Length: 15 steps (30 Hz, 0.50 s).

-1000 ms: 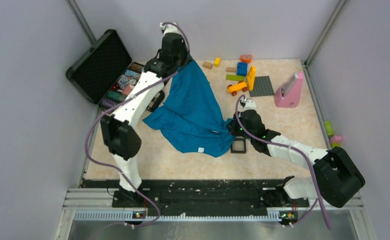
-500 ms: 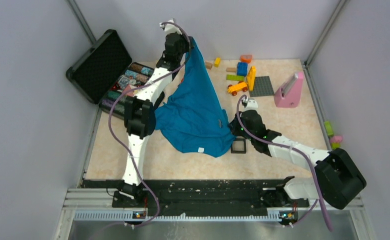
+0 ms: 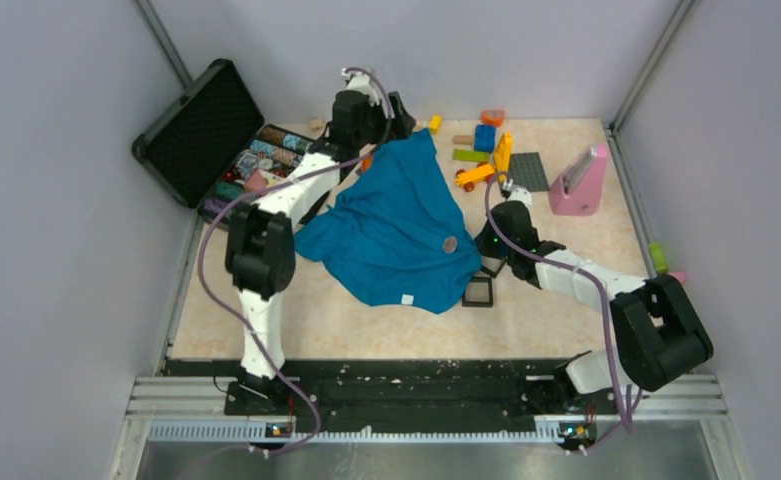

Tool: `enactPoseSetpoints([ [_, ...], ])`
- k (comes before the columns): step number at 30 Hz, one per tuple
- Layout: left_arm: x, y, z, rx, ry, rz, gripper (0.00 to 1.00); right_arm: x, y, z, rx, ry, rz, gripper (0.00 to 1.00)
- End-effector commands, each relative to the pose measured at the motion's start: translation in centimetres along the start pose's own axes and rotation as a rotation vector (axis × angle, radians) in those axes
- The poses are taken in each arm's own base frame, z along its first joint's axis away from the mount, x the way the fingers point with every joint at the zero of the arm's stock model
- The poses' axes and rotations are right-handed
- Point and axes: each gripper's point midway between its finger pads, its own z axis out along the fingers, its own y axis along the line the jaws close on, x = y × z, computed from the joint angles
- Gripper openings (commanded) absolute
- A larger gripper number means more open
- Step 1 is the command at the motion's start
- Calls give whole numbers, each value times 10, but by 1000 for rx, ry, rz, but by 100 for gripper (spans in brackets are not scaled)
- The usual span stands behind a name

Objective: Remove the brooch from the garment

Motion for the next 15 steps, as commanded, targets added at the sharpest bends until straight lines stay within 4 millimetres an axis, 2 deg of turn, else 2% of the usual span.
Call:
enactPoseSetpoints([
  [1, -23, -45, -89, 123, 67, 95, 96, -24, 13, -1, -47, -28, -17, 5],
  [4, 34, -51, -122, 181, 228, 72, 91, -27, 17, -1, -66, -8, -54, 13],
  [6, 69, -56, -137, 202, 289, 86, 91, -28, 21, -3, -91, -3, -78, 27],
  [9, 110, -65, -151, 194, 344, 148, 91, -32, 32, -12, -166, -31, -121, 45],
  [11, 129, -74, -155, 212, 370, 169, 91, -31, 40, -16, -221, -30, -146, 48],
  [15, 153, -87, -157, 295, 422, 152, 85, -25, 40, -14, -233, -9, -170, 48],
])
